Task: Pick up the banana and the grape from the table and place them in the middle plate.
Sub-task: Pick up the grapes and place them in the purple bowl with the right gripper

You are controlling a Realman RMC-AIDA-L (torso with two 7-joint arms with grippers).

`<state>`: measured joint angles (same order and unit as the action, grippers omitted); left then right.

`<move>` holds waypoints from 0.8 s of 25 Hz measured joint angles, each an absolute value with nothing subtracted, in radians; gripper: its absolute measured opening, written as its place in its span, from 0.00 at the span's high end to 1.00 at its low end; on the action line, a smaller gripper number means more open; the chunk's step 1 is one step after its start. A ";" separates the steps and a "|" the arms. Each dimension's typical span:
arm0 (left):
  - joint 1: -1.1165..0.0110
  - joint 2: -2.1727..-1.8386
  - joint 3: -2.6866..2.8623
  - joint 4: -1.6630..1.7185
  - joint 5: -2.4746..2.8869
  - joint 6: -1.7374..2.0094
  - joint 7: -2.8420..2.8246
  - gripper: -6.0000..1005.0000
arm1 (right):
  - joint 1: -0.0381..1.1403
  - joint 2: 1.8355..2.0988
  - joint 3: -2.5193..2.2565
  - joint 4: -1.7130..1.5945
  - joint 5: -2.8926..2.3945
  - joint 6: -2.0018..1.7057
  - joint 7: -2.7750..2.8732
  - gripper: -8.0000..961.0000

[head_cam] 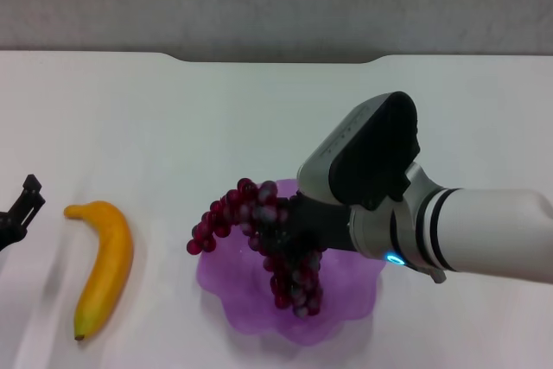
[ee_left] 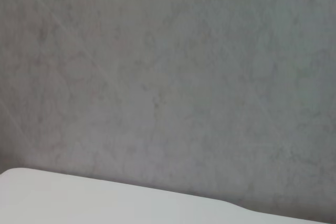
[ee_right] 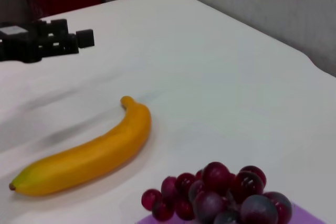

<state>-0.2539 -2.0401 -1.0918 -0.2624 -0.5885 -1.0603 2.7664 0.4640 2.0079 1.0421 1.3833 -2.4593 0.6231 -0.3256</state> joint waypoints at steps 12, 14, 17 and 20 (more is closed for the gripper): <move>-0.256 -2.041 -1.092 -0.262 -0.589 -1.051 2.769 0.10 | 0.434 2.008 1.029 1.301 -2.455 0.622 -0.326 0.61; -0.257 -2.042 -1.092 -0.262 -0.589 -1.051 2.769 0.10 | 0.434 2.008 1.032 1.292 -2.457 0.619 -0.326 0.61; -0.259 -2.042 -1.092 -0.262 -0.589 -1.051 2.769 0.10 | 0.434 2.008 1.034 1.271 -2.459 0.601 -0.328 0.61; -0.258 -2.042 -1.092 -0.262 -0.589 -1.051 2.769 0.10 | 0.433 2.008 1.034 1.256 -2.459 0.577 -0.327 0.60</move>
